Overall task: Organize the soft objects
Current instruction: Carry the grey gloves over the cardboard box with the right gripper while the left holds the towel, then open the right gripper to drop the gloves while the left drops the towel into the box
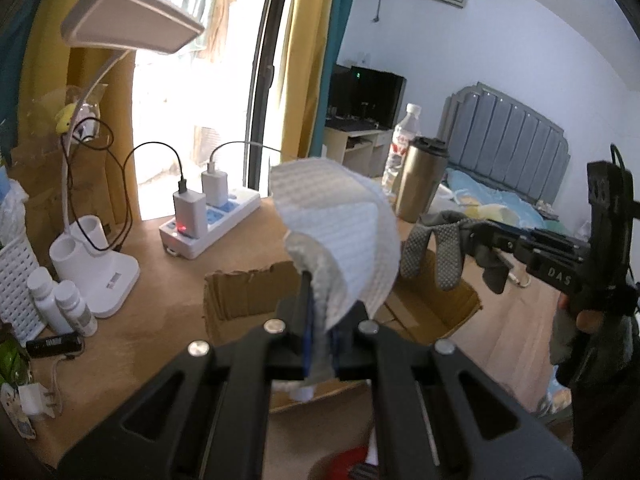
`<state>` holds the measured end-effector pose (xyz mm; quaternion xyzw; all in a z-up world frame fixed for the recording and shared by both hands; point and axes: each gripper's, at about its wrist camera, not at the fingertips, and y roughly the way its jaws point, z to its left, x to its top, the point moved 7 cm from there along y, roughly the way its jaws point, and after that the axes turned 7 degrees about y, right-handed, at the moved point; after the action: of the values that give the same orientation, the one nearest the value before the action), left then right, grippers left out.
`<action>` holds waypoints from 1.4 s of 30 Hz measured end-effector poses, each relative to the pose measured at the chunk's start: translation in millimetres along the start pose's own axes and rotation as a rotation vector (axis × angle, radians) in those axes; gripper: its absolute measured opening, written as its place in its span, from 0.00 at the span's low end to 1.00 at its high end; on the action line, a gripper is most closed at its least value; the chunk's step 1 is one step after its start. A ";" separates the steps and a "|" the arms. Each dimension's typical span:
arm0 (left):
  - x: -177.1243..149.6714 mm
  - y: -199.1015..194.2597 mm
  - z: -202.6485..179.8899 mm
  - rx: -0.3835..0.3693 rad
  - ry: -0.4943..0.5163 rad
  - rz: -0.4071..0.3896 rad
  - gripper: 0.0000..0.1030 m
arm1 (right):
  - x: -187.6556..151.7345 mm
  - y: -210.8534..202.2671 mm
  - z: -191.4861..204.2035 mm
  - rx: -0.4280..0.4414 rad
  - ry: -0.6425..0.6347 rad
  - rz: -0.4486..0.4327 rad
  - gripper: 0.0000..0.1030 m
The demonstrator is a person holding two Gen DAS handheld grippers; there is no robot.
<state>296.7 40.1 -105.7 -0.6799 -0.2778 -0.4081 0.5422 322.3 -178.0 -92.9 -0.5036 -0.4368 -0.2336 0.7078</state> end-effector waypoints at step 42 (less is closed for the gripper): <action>-18.3 39.3 11.3 0.092 0.020 0.132 0.54 | -19.3 24.5 2.7 -0.008 0.053 0.086 0.35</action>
<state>322.4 42.0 -142.4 -0.6672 -0.2454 -0.3649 0.6012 330.3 -168.2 -121.6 -0.5183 -0.3949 -0.2178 0.7266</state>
